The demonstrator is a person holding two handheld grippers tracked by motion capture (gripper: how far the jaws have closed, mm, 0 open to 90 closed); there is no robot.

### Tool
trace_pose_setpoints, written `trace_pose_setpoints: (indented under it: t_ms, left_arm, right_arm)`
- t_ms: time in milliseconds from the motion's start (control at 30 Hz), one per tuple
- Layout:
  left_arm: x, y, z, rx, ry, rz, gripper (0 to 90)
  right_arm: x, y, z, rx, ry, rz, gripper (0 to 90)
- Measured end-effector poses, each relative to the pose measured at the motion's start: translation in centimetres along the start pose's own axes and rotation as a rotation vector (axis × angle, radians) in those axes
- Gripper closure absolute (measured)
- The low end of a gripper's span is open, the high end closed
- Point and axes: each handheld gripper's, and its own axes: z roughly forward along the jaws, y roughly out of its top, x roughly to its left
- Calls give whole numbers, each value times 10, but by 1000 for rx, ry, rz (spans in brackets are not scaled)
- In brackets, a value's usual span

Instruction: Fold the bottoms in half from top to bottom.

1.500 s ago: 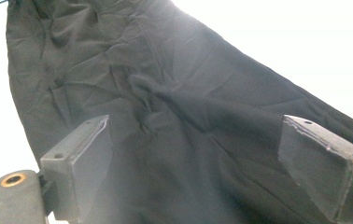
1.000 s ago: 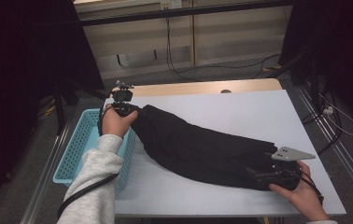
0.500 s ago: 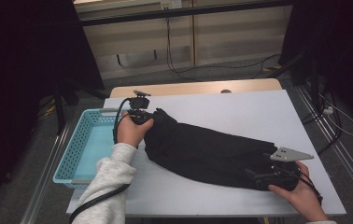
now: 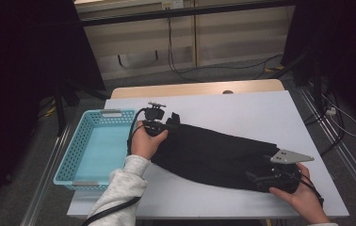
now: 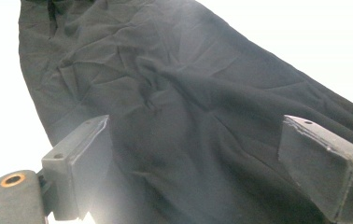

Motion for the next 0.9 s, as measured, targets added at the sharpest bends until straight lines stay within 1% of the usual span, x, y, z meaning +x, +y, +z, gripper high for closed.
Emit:
trace_pose_setpoints:
  t_ms: [167,300,333,433,533,600,667,700,767,800,833,867,900]
  left_arm:
    - [-4,-4,7,0,-6,9,862]
    - [-7,-5,10,-3,-8,10,862]
    - [-8,-4,10,-6,-3,12,862]
    - [-15,-1,9,-17,-9,22,862]
    - [-23,2,8,-36,-34,28,861]
    - [-30,1,10,-36,-48,33,860]
    - [-36,-1,14,-32,-74,34,858]
    - [-39,-2,17,-39,-86,24,858]
    - [-43,-6,23,-37,-105,32,853]
    - [-45,-8,27,-41,-121,28,842]
    - [-47,-10,29,-45,-147,17,817]
    - [-49,-12,30,-46,-165,18,766]
    - [-52,-13,31,-44,-167,31,745]
  right_arm:
    - [0,0,1,3,3,-2,102]
    - [1,0,1,5,4,-2,102]
    - [1,0,1,5,5,-2,102]
    - [1,0,1,6,6,-4,102]
    - [1,0,2,8,6,-7,102]
    - [1,0,2,8,7,-7,102]
    - [2,0,3,9,8,-9,102]
    - [2,0,3,10,9,-10,102]
    - [3,0,4,11,12,-11,102]
    - [3,1,5,11,13,-14,103]
    - [3,1,5,10,16,-15,102]
    - [4,2,6,11,17,-17,102]
    - [4,2,7,10,20,-20,102]
